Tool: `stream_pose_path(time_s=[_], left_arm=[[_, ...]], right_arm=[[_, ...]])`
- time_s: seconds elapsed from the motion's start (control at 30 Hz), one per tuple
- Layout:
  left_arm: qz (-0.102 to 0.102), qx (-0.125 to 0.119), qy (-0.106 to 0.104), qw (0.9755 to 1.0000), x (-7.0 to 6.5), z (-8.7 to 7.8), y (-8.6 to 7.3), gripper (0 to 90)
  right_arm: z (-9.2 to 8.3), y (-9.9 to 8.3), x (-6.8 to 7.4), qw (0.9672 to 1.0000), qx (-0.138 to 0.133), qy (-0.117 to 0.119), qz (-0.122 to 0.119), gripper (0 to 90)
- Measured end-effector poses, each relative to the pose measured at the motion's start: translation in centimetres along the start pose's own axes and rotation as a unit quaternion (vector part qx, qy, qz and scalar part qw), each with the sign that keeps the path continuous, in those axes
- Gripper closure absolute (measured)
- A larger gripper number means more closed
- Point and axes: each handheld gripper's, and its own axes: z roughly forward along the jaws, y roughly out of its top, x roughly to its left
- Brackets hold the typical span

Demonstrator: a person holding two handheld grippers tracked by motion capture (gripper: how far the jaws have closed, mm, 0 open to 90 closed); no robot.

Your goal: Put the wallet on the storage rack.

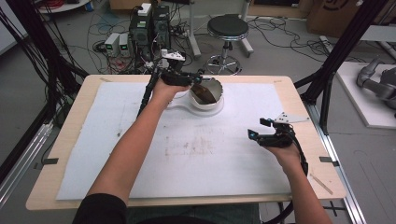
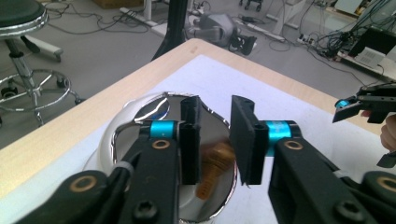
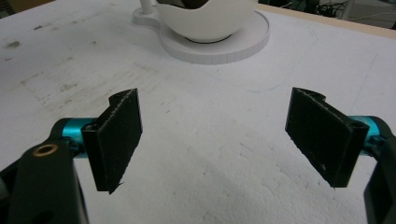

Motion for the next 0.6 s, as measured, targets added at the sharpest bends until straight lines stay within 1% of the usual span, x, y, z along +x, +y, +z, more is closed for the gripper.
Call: stream_pose_path(time_s=[0.03,0.07,0.17,0.23,0.3,0.47,0.6], left_arm=[[0.003,0.001,0.001,1.0,0.0,0.0,-0.1,71.2],[0.004,0.004,0.002,1.0,0.0,0.0,-0.1,68.6],[0.003,0.003,-0.001,1.0,-0.2,-0.1,-0.3,66.4],[-0.001,0.003,-0.006,1.0,-0.3,-0.1,-0.3,63.9],[0.001,0.008,-0.012,0.9999,-0.5,-0.3,-0.4,62.0],[0.004,0.007,-0.022,0.9997,-1.1,-1.1,-0.4,59.3],[0.013,0.004,-0.031,0.9994,-1.8,-2.0,-0.4,56.6]], right_arm=[[0.0,0.0,0.1,1.0,0.0,0.0,0.001,18.9],[0.0,0.0,0.1,1.0,0.0,0.0,0.001,18.8],[0.0,0.0,0.0,1.0,0.0,0.0,-0.003,18.9],[0.0,0.0,0.1,1.0,-0.001,0.001,-0.002,18.9],[0.0,0.0,0.1,1.0,-0.002,0.001,-0.002,18.9],[0.0,0.1,0.1,1.0,-0.004,-0.001,-0.003,18.9],[0.0,0.1,0.1,1.0,-0.004,-0.001,-0.003,18.9]])
